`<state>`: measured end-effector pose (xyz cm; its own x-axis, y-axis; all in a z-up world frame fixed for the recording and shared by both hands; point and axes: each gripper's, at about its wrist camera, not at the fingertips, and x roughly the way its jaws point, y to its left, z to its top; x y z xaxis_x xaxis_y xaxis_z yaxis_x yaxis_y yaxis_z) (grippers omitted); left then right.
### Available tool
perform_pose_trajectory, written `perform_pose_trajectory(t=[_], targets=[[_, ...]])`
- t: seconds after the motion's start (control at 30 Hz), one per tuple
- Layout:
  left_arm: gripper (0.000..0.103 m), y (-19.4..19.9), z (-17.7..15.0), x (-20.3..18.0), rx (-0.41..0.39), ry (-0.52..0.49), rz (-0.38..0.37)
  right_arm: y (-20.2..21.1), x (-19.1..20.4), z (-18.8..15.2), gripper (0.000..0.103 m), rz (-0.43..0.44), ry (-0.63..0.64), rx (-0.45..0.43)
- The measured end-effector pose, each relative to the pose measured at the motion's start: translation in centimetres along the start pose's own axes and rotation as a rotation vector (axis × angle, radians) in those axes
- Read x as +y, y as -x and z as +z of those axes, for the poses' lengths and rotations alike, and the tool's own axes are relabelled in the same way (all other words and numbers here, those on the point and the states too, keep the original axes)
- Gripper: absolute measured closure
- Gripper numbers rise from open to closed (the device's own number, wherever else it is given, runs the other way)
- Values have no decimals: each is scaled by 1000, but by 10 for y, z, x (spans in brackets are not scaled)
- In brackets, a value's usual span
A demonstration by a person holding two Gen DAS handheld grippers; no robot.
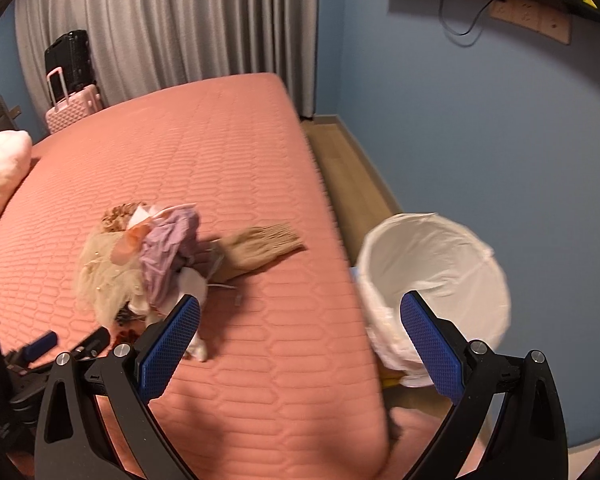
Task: Collect trash
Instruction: 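Grasp the dark red scrunchie with the left tool while the right tool grasps the lilac cloth, then carry scrunchie and lilac cloth to the wastebasket and open both tools inside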
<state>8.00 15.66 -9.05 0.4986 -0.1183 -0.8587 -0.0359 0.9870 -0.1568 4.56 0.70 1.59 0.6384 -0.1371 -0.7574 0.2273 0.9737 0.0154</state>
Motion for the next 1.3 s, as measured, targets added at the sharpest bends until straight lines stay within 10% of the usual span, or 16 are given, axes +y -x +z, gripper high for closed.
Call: perform_pose_trajectory(t=[0.43, 0.63, 0.77, 1.3], targets=[[61, -54, -11, 17, 173, 82, -154, -55, 78, 23, 24, 155, 66, 38], [82, -60, -14, 7, 192, 69, -167, -89, 100, 28, 54, 208, 71, 108], [87, -51, -16, 9, 180, 71, -181, -106, 104, 21, 99, 276, 61, 173], [88, 79, 21, -29, -60, -19, -331, 5, 58, 45, 100, 327, 7, -9]])
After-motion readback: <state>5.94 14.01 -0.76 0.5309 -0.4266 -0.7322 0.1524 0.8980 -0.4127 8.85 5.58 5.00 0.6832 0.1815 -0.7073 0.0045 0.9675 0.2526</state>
